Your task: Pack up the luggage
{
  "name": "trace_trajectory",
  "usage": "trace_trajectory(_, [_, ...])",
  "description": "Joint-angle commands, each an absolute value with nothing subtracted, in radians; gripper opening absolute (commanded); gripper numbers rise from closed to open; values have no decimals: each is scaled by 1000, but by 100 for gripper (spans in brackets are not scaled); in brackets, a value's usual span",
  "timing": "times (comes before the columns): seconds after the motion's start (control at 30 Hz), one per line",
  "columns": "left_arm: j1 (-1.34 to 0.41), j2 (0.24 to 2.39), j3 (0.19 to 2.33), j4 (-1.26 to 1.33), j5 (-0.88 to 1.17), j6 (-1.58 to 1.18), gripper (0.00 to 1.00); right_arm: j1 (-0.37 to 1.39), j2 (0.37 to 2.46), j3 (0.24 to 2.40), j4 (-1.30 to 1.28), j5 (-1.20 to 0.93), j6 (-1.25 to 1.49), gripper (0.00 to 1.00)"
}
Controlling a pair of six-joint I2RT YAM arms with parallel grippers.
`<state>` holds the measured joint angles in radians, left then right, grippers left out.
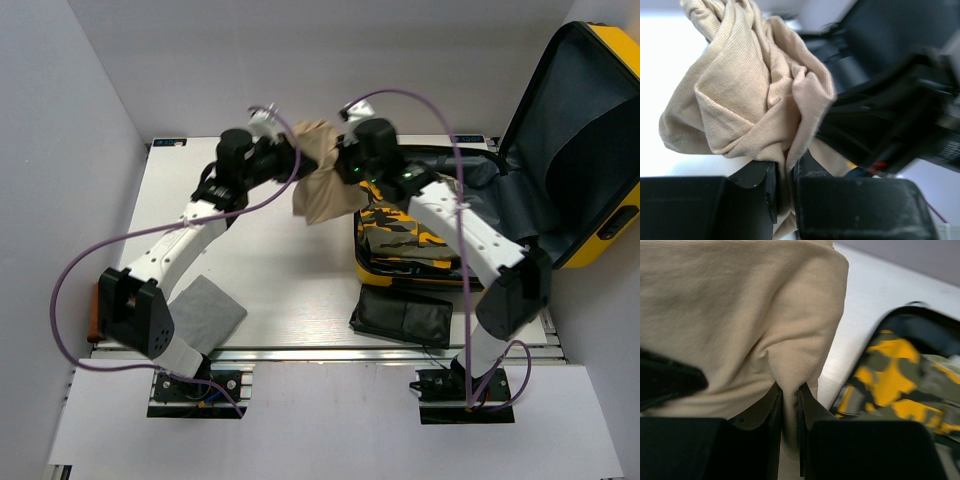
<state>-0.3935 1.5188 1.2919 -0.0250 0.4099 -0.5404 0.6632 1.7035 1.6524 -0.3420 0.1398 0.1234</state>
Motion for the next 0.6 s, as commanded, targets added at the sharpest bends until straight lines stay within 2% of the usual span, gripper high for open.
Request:
trace_trajectory(0.0, [-504, 1618, 1471, 5, 485, -503, 0, 562, 1648, 1618, -409, 330, 158, 0])
trace_trajectory(0.07, [-547, 1751, 1640, -40, 489, -508, 0, 516, 1600, 1594, -437, 379, 161, 0])
trace_trajectory(0.13, [-613, 1848, 1760, -72, 495, -511, 0, 407, 1553, 1572, -482, 385, 157, 0])
trace_trajectory(0.17, [-635, 1949, 1889, -87, 491, -505, 0, 350, 1539, 1548, -494, 393, 152, 0])
trace_trajectory(0.33, [-739, 2267, 2303, -161, 442, -541, 0, 148, 1486, 1491, -563, 336, 95, 0])
trace_trajectory(0.43, [-782, 2371, 2349, -16, 410, -633, 0, -41, 1502, 1508, -604, 307, 45, 0])
trace_trajectory(0.57, [-830, 2453, 2367, 129, 344, -689, 0, -152, 1537, 1557, -652, 266, 5, 0])
